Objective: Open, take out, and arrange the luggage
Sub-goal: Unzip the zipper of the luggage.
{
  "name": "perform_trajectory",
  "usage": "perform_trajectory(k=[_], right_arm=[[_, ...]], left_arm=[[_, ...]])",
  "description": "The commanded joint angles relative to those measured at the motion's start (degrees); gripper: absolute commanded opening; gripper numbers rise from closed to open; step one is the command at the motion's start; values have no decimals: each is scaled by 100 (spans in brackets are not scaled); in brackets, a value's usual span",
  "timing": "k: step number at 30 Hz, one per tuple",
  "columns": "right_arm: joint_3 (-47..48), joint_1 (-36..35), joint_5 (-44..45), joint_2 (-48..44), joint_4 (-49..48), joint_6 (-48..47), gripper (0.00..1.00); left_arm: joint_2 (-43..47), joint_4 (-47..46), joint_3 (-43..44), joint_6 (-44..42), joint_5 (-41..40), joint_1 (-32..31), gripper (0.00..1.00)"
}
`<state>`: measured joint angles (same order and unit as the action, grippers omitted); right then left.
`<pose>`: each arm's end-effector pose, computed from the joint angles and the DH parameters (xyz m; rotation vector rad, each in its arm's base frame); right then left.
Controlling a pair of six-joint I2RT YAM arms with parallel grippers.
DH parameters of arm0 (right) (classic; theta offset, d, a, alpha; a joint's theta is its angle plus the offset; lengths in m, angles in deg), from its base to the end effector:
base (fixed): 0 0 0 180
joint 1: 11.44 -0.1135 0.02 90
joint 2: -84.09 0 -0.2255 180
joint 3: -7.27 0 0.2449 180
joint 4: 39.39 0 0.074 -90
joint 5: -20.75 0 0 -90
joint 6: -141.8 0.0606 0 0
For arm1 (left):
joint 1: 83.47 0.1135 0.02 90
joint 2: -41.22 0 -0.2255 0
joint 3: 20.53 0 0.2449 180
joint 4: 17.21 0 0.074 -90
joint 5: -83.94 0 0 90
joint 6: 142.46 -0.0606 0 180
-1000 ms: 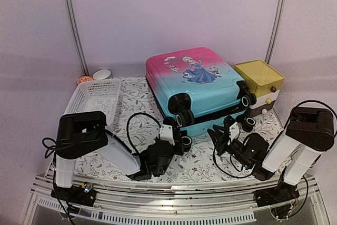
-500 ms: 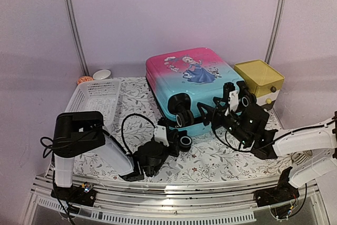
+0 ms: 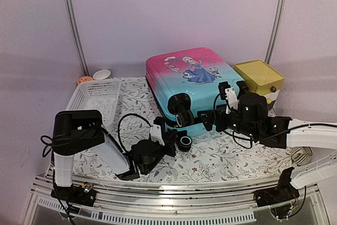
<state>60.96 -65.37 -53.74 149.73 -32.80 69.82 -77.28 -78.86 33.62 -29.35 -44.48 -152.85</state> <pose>0.1851 0.2266 0.2261 -0.4125 1.8826 0.5991 0.1602 -0.3190 0.0852 0.1369 1.6481 -0.7032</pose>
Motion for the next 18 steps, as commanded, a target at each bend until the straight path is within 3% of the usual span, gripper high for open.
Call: perform_trajectory(k=[1,4,12,18], right_arm=[[909,19,76,281,1360,428,97],[1018,22,-68,343,1506,439,100],[1898,22,-880,1015,2291,844,97],[2138,7,-1321,1253,2313,1067,96]], left_arm=[[284,-436,-135,151,-72,48,0],[283,-520,-192,174,-47,73,0],[279,-665,-339,359,135,173,0],[248,-760,-392,424,247,227,0]])
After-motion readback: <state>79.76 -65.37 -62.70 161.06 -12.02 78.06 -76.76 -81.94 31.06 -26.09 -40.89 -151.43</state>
